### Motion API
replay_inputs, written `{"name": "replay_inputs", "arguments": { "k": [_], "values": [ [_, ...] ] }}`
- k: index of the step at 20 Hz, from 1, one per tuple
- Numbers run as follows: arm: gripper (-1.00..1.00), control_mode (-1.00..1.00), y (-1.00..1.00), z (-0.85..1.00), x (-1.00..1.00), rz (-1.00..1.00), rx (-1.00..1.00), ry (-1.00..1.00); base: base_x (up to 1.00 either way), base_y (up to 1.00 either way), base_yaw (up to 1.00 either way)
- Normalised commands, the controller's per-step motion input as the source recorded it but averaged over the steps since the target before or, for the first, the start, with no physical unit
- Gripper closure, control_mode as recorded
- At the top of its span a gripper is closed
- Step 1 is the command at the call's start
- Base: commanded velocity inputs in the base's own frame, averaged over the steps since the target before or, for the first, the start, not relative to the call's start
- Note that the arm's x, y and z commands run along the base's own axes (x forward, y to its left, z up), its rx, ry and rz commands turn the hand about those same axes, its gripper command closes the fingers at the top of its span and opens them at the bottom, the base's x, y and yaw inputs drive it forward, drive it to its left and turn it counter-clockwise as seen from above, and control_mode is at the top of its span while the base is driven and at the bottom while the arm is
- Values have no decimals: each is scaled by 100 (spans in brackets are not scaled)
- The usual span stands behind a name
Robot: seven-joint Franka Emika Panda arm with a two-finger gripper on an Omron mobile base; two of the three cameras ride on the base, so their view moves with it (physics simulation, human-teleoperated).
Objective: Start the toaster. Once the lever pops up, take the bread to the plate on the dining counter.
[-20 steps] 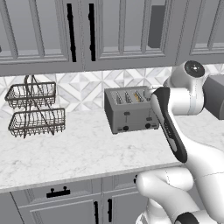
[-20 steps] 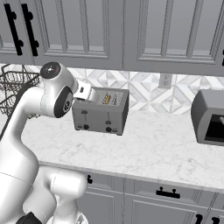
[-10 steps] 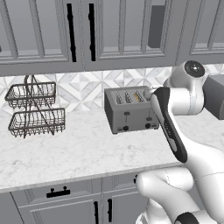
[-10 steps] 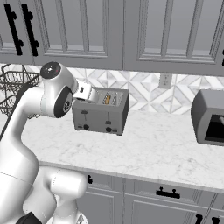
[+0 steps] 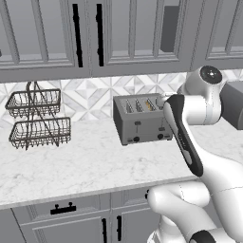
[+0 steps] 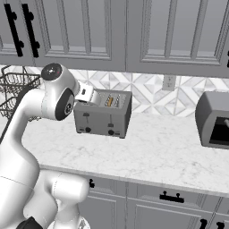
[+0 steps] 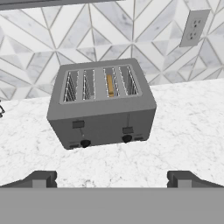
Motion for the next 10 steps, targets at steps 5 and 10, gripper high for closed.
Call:
{"name": "replay_inputs", "arguments": {
  "k": [5, 10],
  "values": [
    [-100, -100, 0, 0, 0, 0, 0, 0, 0, 0, 0],
    [-100, -100, 0, 0, 0, 0, 0, 0, 0, 0, 0]
  ]
}}
